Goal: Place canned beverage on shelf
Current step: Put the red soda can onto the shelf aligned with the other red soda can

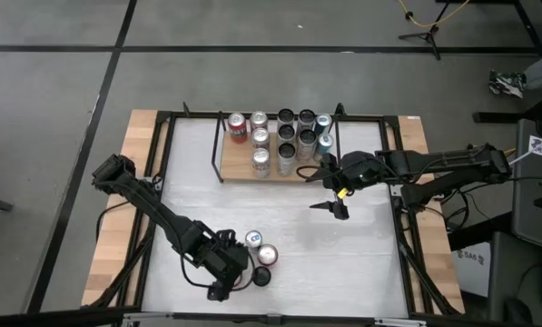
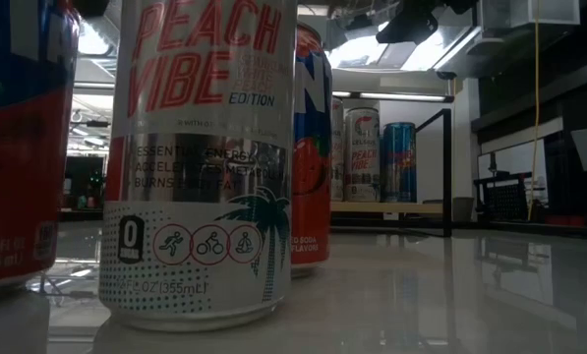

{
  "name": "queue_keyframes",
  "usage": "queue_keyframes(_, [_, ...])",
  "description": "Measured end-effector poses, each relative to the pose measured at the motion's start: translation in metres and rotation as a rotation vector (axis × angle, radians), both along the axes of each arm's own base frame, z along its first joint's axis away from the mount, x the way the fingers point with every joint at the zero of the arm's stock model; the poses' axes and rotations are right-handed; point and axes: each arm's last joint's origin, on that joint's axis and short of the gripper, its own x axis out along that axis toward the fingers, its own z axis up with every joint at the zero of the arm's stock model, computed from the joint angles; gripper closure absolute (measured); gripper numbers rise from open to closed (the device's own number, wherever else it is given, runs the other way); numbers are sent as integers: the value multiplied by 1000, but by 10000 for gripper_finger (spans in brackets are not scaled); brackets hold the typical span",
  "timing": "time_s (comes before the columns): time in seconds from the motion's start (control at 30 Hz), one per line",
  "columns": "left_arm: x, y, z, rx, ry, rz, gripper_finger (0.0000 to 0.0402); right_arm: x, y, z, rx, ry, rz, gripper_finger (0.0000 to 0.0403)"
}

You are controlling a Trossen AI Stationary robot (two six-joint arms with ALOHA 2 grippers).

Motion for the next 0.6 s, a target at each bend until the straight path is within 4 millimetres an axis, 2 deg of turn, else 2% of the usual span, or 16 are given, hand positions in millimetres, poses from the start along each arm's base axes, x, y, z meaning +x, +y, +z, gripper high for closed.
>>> queue_keyframes(0.4, [6, 6, 35, -223, 89, 502, 49, 0, 0, 0, 0, 0, 0, 40])
queue_keyframes(0.6, [-2, 0, 36, -250, 131, 674, 49, 0, 0, 0, 0, 0, 0, 40])
